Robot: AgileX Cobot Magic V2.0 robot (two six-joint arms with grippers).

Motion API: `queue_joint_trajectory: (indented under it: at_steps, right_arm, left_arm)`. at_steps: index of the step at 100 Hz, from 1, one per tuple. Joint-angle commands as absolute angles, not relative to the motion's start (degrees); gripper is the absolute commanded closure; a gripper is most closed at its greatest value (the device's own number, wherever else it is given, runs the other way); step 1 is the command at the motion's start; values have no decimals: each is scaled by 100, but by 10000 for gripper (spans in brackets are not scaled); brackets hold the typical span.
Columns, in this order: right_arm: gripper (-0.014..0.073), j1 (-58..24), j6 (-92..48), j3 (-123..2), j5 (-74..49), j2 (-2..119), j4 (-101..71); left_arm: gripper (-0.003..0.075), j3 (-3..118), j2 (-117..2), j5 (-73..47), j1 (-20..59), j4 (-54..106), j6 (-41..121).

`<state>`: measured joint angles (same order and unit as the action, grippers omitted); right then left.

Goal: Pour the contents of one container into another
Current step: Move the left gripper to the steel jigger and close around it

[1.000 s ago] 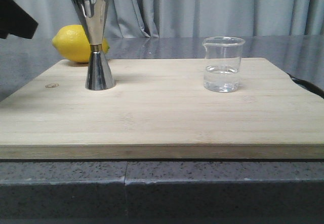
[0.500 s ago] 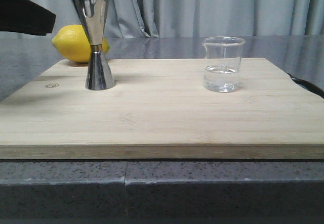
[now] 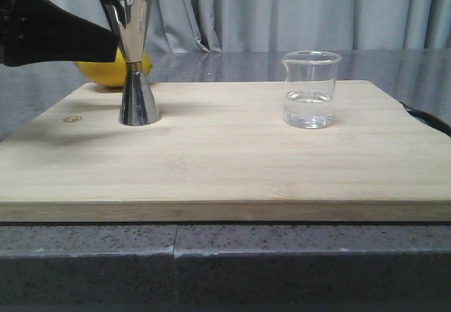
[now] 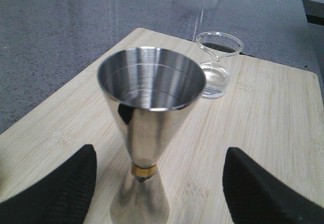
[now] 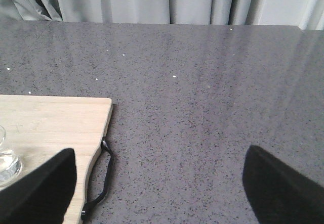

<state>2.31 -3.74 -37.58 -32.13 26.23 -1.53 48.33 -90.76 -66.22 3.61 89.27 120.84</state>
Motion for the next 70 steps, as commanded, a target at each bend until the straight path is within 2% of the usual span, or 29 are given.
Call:
queue_joint_trajectory:
  at_steps: [1, 34, 70]
  right_arm:
    - [-13, 268, -439, -3953, -2811, 2703, -153]
    - [-13, 268, -439, -3953, -2811, 2703, -153]
    - [-13, 268, -439, -3953, -2811, 2703, -153]
  left_arm:
    - [239, 5003, -9046, -6918, 498, 9543, 12328]
    - [239, 5003, -9560, -6975, 913, 10466, 12829]
    - [239, 5003, -9837, -7106, 976, 10589, 12941]
